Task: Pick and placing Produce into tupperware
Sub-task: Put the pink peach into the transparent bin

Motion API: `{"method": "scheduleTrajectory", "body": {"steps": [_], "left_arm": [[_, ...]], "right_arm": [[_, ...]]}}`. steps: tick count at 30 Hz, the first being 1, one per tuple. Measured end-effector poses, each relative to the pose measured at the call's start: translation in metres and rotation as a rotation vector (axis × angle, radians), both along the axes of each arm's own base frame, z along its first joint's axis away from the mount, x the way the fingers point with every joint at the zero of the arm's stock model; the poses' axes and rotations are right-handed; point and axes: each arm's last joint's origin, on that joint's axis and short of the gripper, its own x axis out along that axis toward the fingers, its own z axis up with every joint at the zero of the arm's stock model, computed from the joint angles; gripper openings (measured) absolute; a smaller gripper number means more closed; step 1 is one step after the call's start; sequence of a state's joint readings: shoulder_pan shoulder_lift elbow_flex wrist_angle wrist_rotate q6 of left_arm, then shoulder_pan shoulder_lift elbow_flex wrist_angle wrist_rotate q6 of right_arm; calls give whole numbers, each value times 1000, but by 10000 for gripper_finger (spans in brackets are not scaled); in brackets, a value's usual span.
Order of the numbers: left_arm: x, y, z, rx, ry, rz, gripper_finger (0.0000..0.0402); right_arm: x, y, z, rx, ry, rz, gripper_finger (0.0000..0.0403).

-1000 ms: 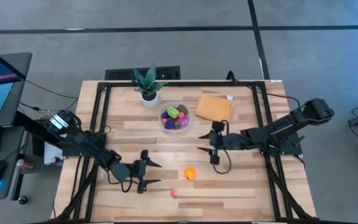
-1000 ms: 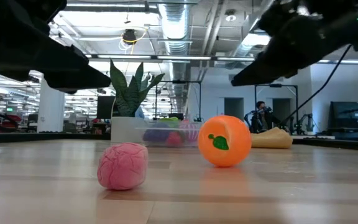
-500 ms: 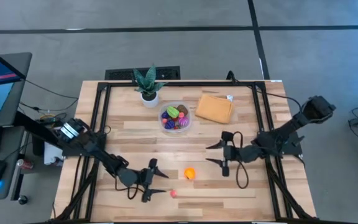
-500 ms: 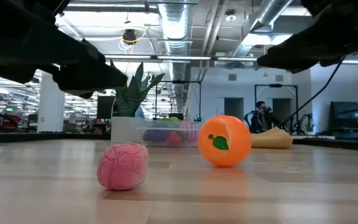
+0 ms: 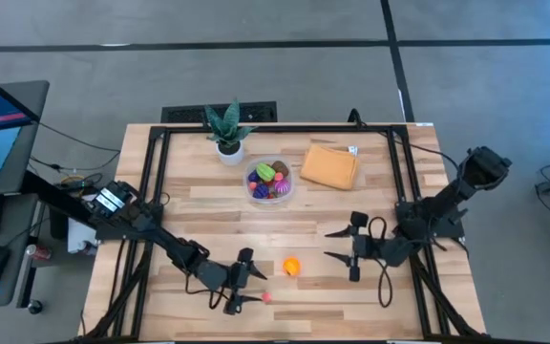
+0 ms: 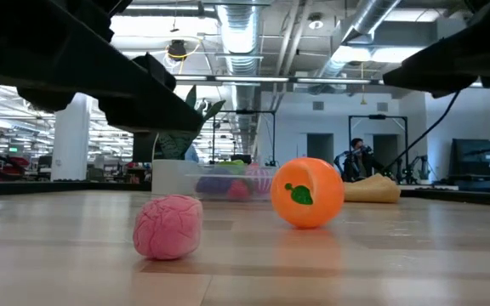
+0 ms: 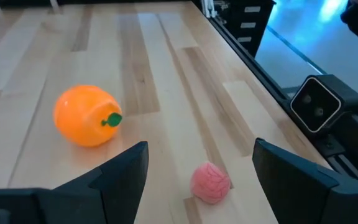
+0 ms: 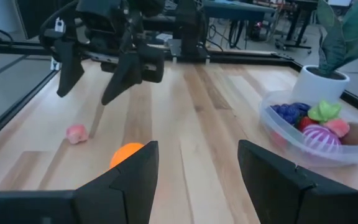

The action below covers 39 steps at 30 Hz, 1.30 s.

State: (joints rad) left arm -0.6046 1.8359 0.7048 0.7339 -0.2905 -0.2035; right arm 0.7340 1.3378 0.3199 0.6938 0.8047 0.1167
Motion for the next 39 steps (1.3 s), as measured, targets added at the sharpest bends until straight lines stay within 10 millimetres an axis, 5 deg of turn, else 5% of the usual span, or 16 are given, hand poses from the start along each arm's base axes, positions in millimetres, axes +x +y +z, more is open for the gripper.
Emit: {"method": "scheduleTrajectory", "body": {"steps": [9,24,39], "left_arm": [[3,-2,0,-21,19,-9,277],[29,-15,-46,-17,76,-11,277],[30,-16,-47,-26,73,-18,277]], "right_arm": [[-11,14,-10,-17,-1,-40,244],[-16,20,-7,-23,-29,-40,244],[-16,20,-7,-23,-28,-40,244]]}}
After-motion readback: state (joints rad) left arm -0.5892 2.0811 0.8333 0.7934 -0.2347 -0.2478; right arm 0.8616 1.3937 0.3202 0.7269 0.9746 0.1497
